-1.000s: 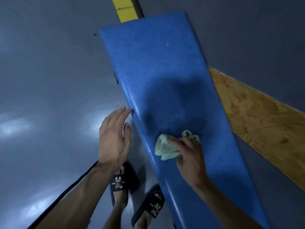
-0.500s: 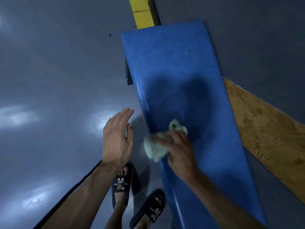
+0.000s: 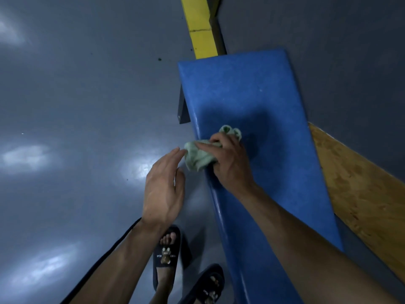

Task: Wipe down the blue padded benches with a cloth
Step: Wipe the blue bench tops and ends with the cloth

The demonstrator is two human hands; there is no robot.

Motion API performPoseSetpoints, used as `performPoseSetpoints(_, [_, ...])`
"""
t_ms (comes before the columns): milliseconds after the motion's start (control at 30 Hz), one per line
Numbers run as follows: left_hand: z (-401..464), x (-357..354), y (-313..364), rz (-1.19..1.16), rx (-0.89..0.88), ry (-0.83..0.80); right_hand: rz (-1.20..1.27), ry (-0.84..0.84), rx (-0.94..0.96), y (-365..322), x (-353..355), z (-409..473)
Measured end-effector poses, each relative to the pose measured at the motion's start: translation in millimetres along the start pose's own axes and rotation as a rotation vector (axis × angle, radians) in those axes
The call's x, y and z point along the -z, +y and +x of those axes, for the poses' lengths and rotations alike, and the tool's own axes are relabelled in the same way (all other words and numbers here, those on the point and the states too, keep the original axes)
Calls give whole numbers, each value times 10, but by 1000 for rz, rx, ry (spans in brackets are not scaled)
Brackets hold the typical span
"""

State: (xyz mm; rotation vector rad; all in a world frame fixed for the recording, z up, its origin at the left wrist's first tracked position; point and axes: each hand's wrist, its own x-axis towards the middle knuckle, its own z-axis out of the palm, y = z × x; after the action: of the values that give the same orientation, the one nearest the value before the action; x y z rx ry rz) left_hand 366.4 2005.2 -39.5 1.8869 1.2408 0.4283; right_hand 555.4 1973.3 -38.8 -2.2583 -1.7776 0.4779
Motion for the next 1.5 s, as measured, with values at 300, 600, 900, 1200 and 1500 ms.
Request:
performPoseSetpoints(300, [182, 185, 134, 14, 43, -22, 17, -194, -139, 77, 68, -1380])
performPoseSetpoints(600, [400, 207, 115, 44, 62, -23, -8, -27, 63, 46, 80, 488])
performPoseSetpoints(900, [515, 156, 234, -40, 189, -2, 47, -52, 67, 206, 83, -266])
performPoseSetpoints(1200, [810, 182, 375, -73, 225, 32, -40, -62, 166, 235, 228, 759])
performPoseSetpoints(1500, [898, 191, 309, -105, 272, -13, -42, -80, 94, 295, 181, 176])
